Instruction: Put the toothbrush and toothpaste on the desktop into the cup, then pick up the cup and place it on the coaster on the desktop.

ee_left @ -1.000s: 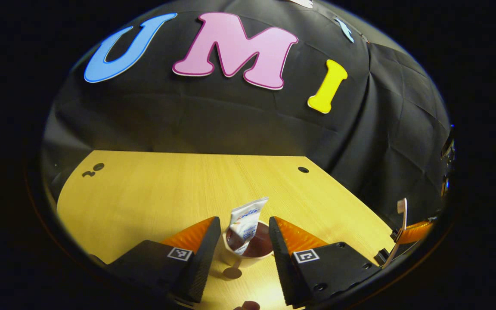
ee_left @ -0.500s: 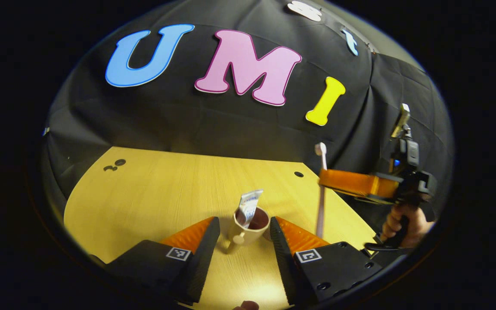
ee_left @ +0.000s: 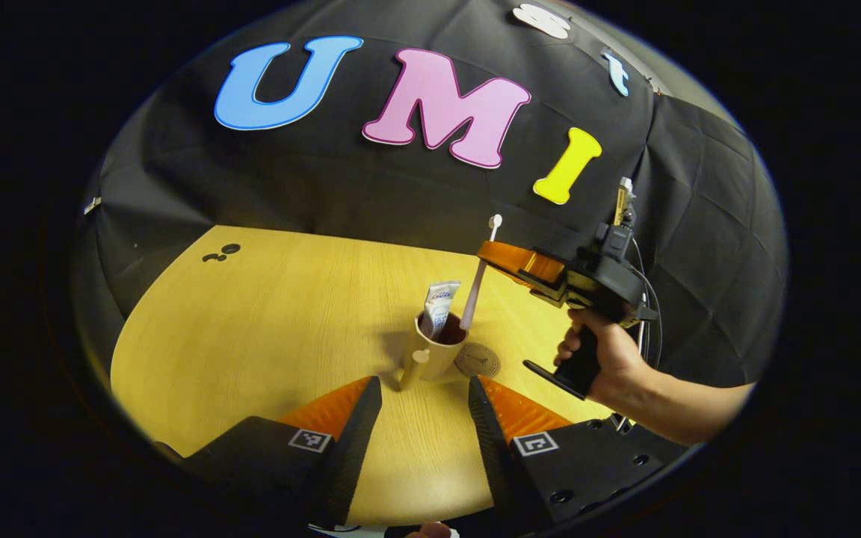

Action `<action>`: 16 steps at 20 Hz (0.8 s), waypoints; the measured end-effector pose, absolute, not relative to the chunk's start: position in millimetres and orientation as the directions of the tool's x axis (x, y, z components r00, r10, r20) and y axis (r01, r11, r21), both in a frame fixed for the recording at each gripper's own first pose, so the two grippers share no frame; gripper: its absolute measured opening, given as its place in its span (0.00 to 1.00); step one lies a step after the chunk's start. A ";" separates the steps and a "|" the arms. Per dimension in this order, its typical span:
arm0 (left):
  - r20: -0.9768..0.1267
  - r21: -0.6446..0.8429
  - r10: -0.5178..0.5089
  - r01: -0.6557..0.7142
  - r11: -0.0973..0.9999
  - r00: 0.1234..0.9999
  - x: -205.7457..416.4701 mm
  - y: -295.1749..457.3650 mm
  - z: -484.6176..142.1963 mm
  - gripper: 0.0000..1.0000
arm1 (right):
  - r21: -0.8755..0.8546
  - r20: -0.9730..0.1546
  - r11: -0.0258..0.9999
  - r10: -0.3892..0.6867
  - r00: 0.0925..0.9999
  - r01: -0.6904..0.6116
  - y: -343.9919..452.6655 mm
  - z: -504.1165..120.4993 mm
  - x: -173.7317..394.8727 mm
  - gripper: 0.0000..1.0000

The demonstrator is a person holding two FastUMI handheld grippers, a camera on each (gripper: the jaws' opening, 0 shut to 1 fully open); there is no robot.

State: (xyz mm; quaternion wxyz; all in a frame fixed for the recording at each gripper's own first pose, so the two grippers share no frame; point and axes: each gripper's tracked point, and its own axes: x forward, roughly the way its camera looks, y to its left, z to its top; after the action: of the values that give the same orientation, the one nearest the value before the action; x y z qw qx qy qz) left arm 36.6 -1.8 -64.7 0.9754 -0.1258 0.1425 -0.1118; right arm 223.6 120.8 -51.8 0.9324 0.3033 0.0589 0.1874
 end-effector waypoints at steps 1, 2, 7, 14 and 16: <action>-0.252 -0.277 -0.253 0.180 0.944 0.934 34.6 -0.1 -67.0 0.74 | 0.581 0.002 0.752 0.380 0.925 -0.310 122.0 -57.9 225.2 0.05; -0.253 -0.278 -0.249 0.176 0.944 0.935 32.5 0.9 -70.3 0.74 | 0.575 0.005 0.758 0.374 0.928 -0.309 122.9 -63.3 225.9 0.05; -0.255 -0.289 -0.236 0.159 0.944 0.938 24.7 6.5 -80.7 0.74 | 0.540 0.012 0.788 0.345 0.938 -0.297 121.7 -89.1 226.3 0.05; -0.262 -0.300 -0.219 0.137 0.944 0.940 14.3 8.5 -85.8 0.74 | 0.484 -0.001 0.809 0.384 0.924 -0.335 130.9 -101.6 216.6 0.08; -0.259 -0.305 -0.215 0.132 0.943 0.942 13.0 7.8 -82.5 0.74 | 0.473 -0.019 0.812 0.396 0.918 -0.341 133.3 -104.6 209.2 0.10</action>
State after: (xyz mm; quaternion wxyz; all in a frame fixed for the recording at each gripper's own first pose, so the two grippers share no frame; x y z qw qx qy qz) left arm 13.0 7.8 -82.5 0.9748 -0.1432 0.1460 -0.0889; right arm 209.2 133.3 -104.6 0.9501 0.2372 0.0584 0.1939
